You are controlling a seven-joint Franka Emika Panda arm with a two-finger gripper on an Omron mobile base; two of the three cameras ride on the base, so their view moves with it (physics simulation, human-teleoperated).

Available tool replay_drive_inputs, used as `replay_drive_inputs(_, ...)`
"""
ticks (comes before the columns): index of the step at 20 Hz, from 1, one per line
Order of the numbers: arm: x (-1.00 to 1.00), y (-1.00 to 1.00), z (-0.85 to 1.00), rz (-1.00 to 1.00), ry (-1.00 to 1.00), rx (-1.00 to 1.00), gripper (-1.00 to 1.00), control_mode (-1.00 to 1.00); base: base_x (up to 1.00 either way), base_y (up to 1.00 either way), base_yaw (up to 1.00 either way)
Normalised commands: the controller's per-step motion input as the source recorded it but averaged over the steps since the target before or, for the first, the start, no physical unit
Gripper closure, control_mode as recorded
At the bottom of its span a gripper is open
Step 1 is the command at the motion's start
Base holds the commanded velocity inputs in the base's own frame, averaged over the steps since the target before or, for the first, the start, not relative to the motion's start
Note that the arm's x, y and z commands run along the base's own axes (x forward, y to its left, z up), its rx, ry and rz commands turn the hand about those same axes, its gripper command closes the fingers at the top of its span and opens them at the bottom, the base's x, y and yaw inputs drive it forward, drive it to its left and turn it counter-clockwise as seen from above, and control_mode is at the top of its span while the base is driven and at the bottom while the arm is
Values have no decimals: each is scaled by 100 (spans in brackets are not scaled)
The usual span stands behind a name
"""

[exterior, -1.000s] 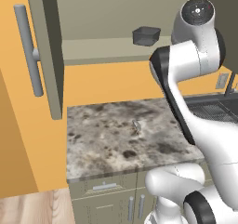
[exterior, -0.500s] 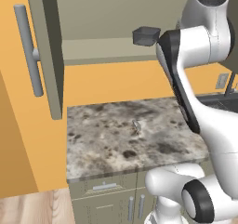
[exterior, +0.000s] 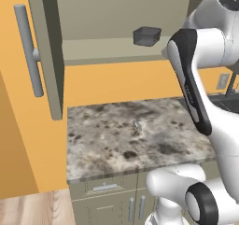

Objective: Retrieve the tupperware from the cabinet, then place the raw meat into the tupperware to avoid contamination.

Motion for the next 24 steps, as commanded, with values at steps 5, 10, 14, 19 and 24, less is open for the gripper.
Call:
replay_drive_inputs(5, 5, 0, -7, 0, -21, 17, -100, -100, 0, 0, 0)
replay_drive_inputs(10, 0, 0, 4, -1, -10, 13, -100, -100, 0, 0, 0)
replay_drive_inputs(14, 0, 0, 16, -2, 0, 5, -100, -100, 0, 0, 0)
replay_drive_inputs(19, 0, 0, 20, -2, 5, 0, -100, -100, 0, 0, 0)
replay_drive_inputs(24, 0, 0, 8, -3, 8, -2, -100, -100, 0, 0, 0)
